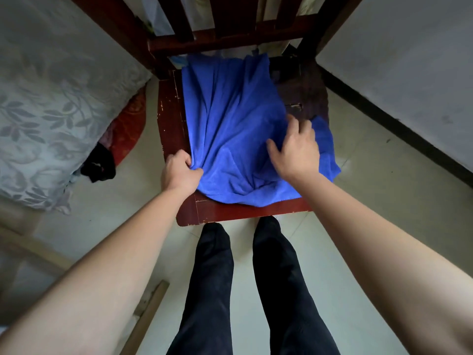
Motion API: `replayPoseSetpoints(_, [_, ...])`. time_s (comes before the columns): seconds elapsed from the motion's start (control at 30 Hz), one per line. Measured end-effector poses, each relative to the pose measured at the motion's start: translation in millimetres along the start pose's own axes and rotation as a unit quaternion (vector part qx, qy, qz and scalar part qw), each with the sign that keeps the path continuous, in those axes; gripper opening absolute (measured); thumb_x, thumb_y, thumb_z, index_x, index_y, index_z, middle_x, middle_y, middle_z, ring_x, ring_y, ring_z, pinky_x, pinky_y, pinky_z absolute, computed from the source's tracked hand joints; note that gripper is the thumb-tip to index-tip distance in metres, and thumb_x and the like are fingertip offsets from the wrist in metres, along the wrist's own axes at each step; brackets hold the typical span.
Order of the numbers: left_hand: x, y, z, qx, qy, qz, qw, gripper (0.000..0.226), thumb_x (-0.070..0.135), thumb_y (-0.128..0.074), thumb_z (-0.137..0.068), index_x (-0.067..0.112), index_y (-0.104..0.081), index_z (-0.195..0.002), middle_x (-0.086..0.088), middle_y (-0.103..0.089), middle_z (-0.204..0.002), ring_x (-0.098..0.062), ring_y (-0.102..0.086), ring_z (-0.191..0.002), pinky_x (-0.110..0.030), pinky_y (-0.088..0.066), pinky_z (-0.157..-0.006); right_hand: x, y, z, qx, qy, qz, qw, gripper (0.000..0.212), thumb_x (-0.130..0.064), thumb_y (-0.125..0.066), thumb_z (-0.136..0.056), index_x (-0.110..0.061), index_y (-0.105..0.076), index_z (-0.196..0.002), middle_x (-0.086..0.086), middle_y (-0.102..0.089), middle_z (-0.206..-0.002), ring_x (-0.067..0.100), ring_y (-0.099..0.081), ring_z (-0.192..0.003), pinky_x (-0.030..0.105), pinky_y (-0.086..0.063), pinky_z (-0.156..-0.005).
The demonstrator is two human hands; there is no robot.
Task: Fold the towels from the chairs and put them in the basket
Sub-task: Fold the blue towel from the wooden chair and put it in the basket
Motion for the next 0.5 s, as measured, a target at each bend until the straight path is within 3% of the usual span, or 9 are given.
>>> replayPoseSetpoints(0.07, [-6,3,-1,0.015,0.003,0.015,1.000,0.013,0.011,-0.067,-0.076,0.007,-0.055,-0.079,-0.015,-0.065,-0.093,-0.033,-0.060,-0.084,-0.038,-0.049,-0.068,-2,-10,-2,-0.053,-0.035,-0.013,0.998,0.062,-0.035,-0.064,-0.090,-0.005,-0.040,-0.138,0.021,-0.055,-0.128,0.043,-0.053,-0.116,0.045,-0.045,-0.086])
replayPoseSetpoints(0.13, [-12,2,0,0.011,0.033,0.104,0.994,0.014,0.010,-0.070,-0.075,0.005,-0.061,-0.085,-0.012,-0.068,-0.092,-0.033,-0.066,-0.088,-0.040,-0.054,-0.073,-2,-22,3,-0.125,-0.091,-0.096,0.983,0.052,-0.027,-0.066,-0.088,-0.006,-0.042,-0.129,0.018,-0.062,-0.120,0.039,-0.058,-0.113,0.038,-0.043,-0.080])
replayPoseSetpoints(0.2, [-16,-2,4,-0.022,0.088,0.236,0.968,0.027,0.011,-0.078,-0.074,0.011,-0.059,-0.094,-0.010,-0.069,-0.098,-0.029,-0.069,-0.094,-0.041,-0.058,-0.082,0,-33,12,-0.165,-0.154,-0.176,0.958,0.048,-0.025,-0.071,-0.083,-0.009,-0.049,-0.123,0.009,-0.064,-0.115,0.030,-0.060,-0.108,0.028,-0.042,-0.078])
replayPoseSetpoints(0.27, [-22,-4,12,-0.043,0.122,0.326,0.936,0.036,0.016,-0.082,-0.075,0.015,-0.057,-0.101,-0.009,-0.070,-0.105,-0.025,-0.069,-0.096,-0.040,-0.058,-0.085,3,-39,24,-0.185,-0.183,-0.206,0.943,0.043,-0.029,-0.072,-0.079,-0.009,-0.058,-0.114,0.002,-0.063,-0.098,0.022,-0.058,-0.090,0.022,-0.042,-0.069])
replayPoseSetpoints(0.33, [-24,1,21,-0.048,0.119,0.354,0.926,0.030,0.020,-0.082,-0.078,0.016,-0.061,-0.099,-0.007,-0.072,-0.104,-0.021,-0.070,-0.092,-0.036,-0.058,-0.082,5,-42,37,-0.214,-0.202,-0.238,0.926,0.028,-0.028,-0.068,-0.078,-0.008,-0.065,-0.098,0.000,-0.058,-0.079,0.021,-0.053,-0.074,0.025,-0.040,-0.057])
replayPoseSetpoints(0.4, [-26,10,33,-0.040,0.105,0.364,0.924,0.021,0.022,-0.081,-0.079,0.014,-0.065,-0.092,-0.008,-0.073,-0.099,-0.021,-0.069,-0.087,-0.035,-0.057,-0.079,4,-35,52,-0.260,-0.217,-0.301,0.891,0.004,-0.016,-0.062,-0.081,-0.012,-0.062,-0.079,-0.001,-0.056,-0.066,0.019,-0.051,-0.063,0.026,-0.039,-0.054])
replayPoseSetpoints(0.5, [-26,35,54,-0.036,0.096,0.370,0.923,0.022,0.024,-0.078,-0.082,0.010,-0.066,-0.094,-0.007,-0.071,-0.093,-0.020,-0.066,-0.082,-0.032,-0.054,-0.073,4,-2,67,-0.222,-0.185,-0.356,0.889,0.020,0.004,-0.046,-0.079,-0.011,-0.054,-0.069,-0.004,-0.049,-0.061,0.015,-0.042,-0.060,0.025,-0.033,-0.056])
Point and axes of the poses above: each hand's wrist, its own z-axis away from the middle knuckle, its own y-axis out of the back of the hand, x = y × z, the point moved 4 cm from there along -z, towards the middle knuckle
